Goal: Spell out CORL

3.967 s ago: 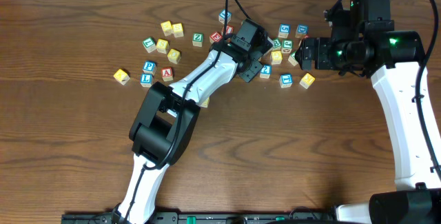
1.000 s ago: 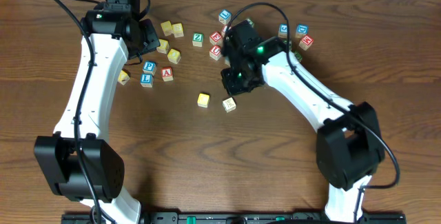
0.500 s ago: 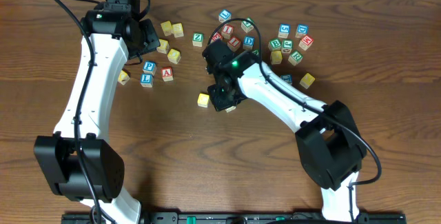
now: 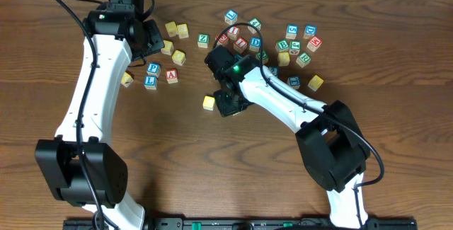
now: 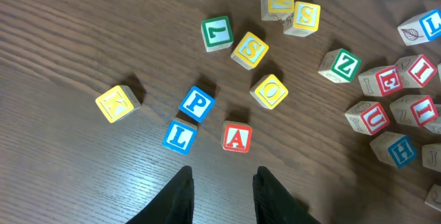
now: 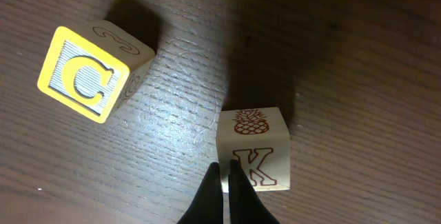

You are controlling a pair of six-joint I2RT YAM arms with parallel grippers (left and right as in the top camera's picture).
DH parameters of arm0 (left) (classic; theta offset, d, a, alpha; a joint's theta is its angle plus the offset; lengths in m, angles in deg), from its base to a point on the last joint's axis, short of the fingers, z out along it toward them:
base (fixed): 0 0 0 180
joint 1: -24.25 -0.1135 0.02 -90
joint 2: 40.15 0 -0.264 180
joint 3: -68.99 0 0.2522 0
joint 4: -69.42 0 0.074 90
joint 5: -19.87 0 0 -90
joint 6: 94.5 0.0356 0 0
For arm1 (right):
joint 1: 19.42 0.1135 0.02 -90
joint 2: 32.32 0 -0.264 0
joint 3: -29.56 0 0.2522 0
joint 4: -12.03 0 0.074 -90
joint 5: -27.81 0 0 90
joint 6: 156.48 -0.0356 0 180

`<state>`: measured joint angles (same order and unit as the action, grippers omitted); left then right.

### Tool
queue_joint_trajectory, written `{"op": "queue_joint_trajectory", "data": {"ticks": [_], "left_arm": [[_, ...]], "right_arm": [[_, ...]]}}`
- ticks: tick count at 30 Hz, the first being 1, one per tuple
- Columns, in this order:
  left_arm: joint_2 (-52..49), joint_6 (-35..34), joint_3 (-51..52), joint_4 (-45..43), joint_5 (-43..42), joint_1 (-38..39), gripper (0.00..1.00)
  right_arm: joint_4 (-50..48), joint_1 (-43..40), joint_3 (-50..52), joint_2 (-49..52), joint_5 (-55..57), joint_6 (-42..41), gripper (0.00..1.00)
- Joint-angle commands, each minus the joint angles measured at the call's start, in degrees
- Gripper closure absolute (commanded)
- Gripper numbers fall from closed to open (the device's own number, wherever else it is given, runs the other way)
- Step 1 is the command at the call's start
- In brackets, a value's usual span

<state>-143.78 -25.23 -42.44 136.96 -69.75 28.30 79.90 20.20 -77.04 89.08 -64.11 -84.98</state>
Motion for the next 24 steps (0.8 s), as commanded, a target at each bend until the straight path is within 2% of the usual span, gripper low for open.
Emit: {"op": "queue_joint_trajectory", "data": {"ticks": [1, 16, 24], "left_arm": [[-0.66, 0.76, -0.07, 0.20, 0.55, -0.02, 0.71], [-0.66, 0.76, -0.07, 0.61, 0.55, -0.02, 0.71], [-0.66, 0.79, -0.07, 0.63, 0.55, -0.02, 0.71]], "right_arm": [[-0.09, 0.24, 0.85, 1.44, 0.61, -0.79, 0.99], [1.66, 1.40, 0.81, 3.48, -4.15, 5.99, 0.99], [2.12, 1.73, 0.39, 3.58, -4.02, 5.95, 0.99]]}}
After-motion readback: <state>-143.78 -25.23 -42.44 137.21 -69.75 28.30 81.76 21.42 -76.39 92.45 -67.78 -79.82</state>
